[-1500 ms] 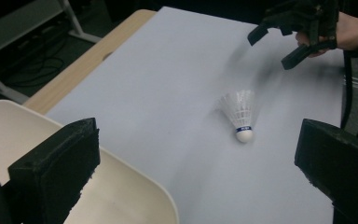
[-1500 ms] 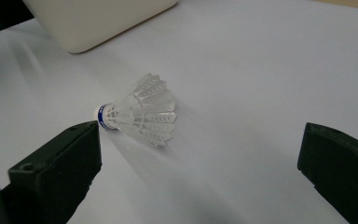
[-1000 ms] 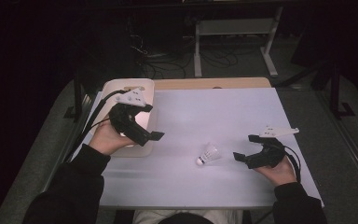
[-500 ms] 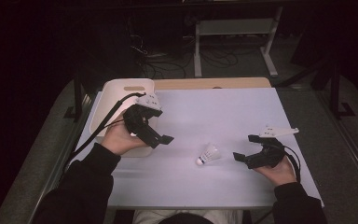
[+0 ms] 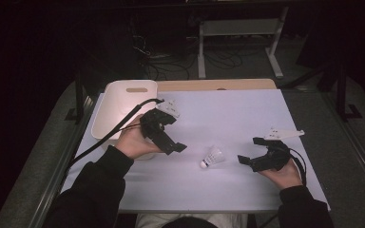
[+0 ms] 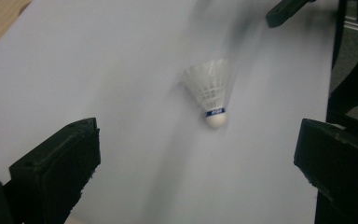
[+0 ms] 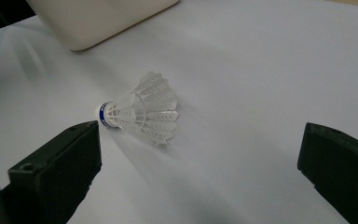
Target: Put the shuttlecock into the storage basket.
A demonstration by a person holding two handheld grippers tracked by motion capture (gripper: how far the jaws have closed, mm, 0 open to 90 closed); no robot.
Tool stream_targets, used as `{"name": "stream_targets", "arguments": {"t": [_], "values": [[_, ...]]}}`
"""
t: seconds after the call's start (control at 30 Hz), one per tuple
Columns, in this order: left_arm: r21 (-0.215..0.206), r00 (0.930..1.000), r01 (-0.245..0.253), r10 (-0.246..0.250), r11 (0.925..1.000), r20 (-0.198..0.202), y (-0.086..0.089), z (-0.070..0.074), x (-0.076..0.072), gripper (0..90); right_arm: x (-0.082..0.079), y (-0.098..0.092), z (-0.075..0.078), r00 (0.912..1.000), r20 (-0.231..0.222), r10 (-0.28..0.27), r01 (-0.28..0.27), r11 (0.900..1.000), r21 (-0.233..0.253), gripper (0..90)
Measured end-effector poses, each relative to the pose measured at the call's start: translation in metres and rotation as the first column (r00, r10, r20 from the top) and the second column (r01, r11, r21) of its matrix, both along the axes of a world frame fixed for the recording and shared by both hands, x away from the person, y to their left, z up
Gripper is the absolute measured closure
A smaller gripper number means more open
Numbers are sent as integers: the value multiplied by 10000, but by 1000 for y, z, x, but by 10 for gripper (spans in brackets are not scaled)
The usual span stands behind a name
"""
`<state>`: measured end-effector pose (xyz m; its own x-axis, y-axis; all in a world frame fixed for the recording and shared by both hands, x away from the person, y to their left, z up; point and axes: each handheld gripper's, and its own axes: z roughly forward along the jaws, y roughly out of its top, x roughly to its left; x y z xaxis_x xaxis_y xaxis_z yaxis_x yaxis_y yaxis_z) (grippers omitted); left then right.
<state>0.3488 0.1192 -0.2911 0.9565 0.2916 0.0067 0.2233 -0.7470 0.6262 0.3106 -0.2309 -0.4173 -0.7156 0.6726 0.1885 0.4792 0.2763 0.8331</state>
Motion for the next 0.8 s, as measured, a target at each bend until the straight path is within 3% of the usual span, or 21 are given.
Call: {"name": "stream_targets", "arguments": {"t": [0.37,0.8], "values": [[165,9986,-194,202,9997,-492,-19,-17,5,3,0,0,0,10000,1,2,-2,10000,18,0],[349,9964,-237,264,9991,-807,-31,-34,6,5,-1,0,0,10000,-5,5,-5,10000,33,0]]}}
